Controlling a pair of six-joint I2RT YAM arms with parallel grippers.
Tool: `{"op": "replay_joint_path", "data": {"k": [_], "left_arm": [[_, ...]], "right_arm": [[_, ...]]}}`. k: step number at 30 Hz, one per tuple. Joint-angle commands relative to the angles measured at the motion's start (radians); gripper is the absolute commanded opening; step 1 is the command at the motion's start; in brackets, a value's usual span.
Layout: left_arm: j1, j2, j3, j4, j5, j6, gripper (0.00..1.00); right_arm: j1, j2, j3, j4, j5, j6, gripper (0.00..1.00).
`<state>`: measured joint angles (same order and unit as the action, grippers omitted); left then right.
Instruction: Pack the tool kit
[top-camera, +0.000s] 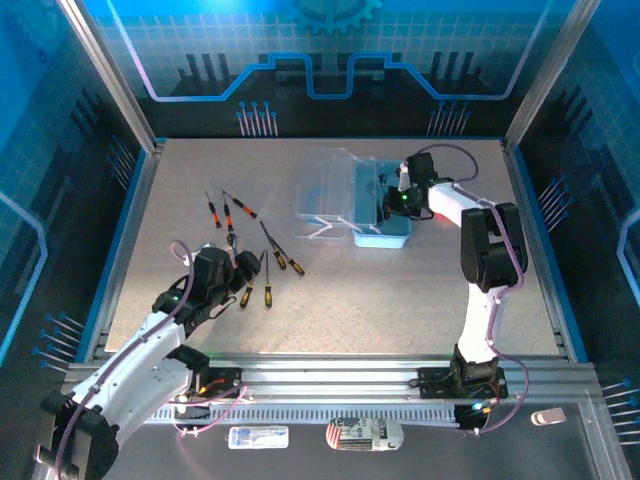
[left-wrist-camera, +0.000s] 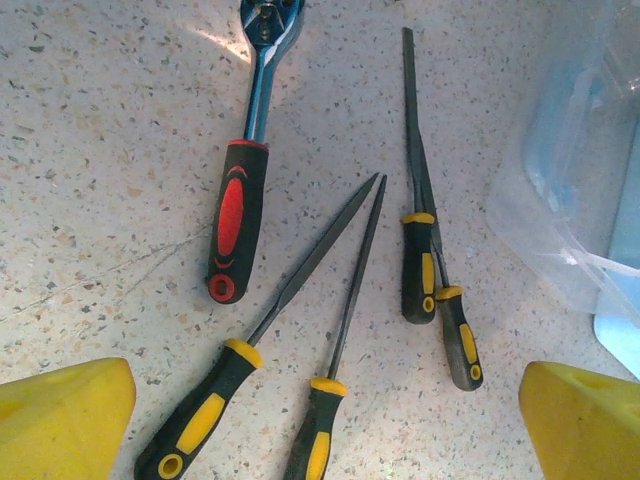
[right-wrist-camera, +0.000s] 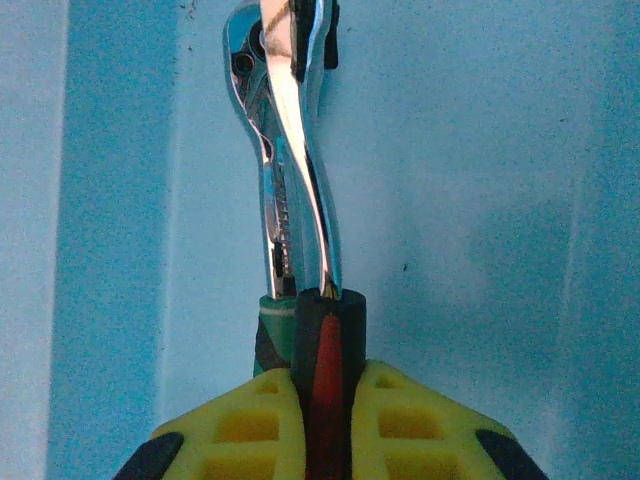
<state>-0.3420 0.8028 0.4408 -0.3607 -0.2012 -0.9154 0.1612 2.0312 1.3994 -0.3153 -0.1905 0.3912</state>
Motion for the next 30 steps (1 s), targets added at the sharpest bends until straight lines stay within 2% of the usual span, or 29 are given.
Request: {"op": "replay_joint_path", "data": {"k": [1, 9, 17, 30], "left_arm": [[0.012, 0.014, 0.029, 0.013, 0.022, 0.014, 0.99], [0.012, 0.02, 0.034, 0.011, 0.028, 0.01, 0.99], [0.014, 0.025, 0.044, 0.007, 0.034, 0.013, 0.99], [0.015, 0.025, 0.074, -0.016, 0.043, 0.028, 0.99]], "right_arm": [[0.022, 0.027, 0.044, -0.005, -0.007, -0.006, 0.14], [0.026, 0.063, 0.056, -0.013, -0.026, -0.001, 0.17], [0.026, 0.06, 0.059, -0.014, -0.043, 0.001, 0.28], [0.017, -0.071, 0.033, -0.026, -0.049, 0.009, 0.33]]}}
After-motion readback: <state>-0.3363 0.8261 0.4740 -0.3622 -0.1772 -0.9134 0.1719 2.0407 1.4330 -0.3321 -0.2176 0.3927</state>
